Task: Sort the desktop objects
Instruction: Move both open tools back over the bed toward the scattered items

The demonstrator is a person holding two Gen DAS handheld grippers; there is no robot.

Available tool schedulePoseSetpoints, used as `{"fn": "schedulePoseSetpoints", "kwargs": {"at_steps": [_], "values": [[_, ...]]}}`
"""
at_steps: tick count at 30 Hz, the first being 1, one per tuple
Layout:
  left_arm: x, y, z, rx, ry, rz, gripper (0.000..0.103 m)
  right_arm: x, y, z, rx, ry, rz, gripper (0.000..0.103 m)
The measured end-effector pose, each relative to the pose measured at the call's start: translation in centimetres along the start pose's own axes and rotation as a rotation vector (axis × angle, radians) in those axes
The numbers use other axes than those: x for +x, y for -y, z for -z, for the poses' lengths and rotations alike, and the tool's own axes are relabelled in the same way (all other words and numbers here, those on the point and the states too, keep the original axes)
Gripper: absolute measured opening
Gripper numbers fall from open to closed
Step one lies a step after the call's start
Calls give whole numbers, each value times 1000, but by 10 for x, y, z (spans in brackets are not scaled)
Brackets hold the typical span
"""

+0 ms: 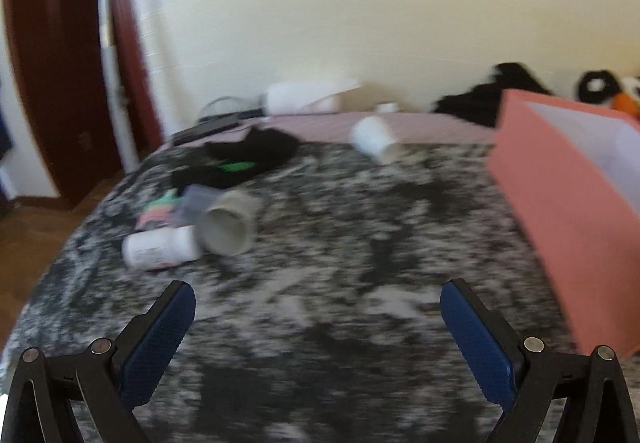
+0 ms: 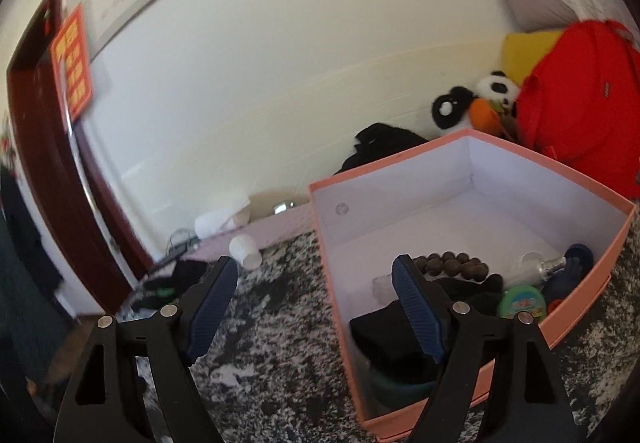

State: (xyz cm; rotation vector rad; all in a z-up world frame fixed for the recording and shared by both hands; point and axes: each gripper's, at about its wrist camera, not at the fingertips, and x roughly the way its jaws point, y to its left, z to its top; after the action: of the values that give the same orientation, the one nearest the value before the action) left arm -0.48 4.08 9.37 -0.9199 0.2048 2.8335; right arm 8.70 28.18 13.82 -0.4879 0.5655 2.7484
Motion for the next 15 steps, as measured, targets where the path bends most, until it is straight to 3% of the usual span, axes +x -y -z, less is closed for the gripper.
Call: {"fn": "schedulePoseSetpoints", "kwargs": {"at_steps": [4, 15], "values": [[18, -18, 1, -21, -43, -48, 101, 11, -16, 12, -66, -31, 10, 83], [31, -16, 2, -48, -105, 1, 101, 28, -52, 47, -274, -99, 27, 87]]}}
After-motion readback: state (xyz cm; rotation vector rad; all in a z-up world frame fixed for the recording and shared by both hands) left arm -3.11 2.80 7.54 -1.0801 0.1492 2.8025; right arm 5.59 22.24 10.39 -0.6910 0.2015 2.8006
